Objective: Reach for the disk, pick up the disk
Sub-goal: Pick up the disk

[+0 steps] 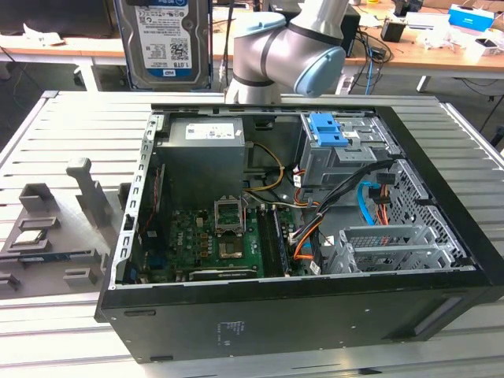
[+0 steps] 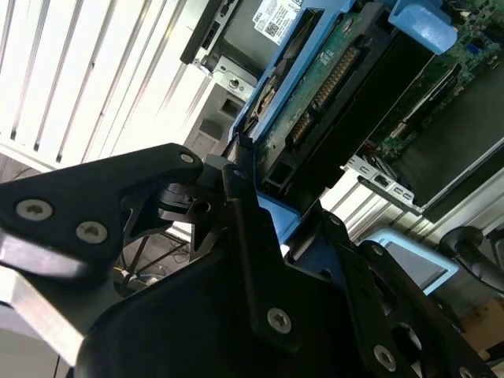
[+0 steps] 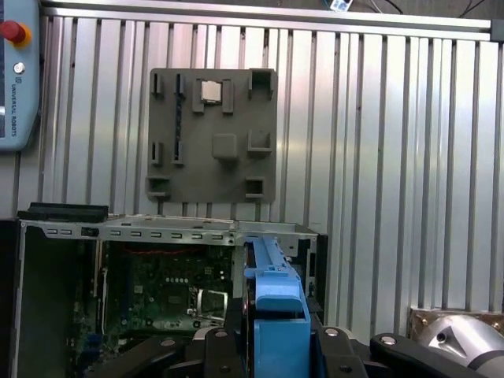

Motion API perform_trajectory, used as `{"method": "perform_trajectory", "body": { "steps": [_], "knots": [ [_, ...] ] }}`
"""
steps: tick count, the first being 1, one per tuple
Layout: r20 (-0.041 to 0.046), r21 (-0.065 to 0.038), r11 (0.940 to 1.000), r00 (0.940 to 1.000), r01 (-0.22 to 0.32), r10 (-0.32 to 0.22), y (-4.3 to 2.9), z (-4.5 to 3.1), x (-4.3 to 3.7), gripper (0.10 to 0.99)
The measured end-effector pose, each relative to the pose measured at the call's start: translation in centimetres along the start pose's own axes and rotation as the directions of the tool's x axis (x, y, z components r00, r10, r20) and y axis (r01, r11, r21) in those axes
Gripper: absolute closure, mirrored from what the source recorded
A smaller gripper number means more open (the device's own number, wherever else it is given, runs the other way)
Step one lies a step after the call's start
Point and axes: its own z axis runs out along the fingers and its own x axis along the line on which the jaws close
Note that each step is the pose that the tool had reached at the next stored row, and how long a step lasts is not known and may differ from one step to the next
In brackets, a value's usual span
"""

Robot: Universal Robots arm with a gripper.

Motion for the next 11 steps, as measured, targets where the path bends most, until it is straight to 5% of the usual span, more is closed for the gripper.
{"method": "perform_trajectory", "body": {
  "steps": [2, 11],
  "knots": [
    [-0.0001, 0.000, 1.0000, 1.0000, 0.000, 0.000, -1.04, -0.04, 0.05, 0.718],
    [0.0000, 0.000, 1.0000, 1.0000, 0.000, 0.000, -3.55, -0.12, 0.18, 0.718]
  ]
}}
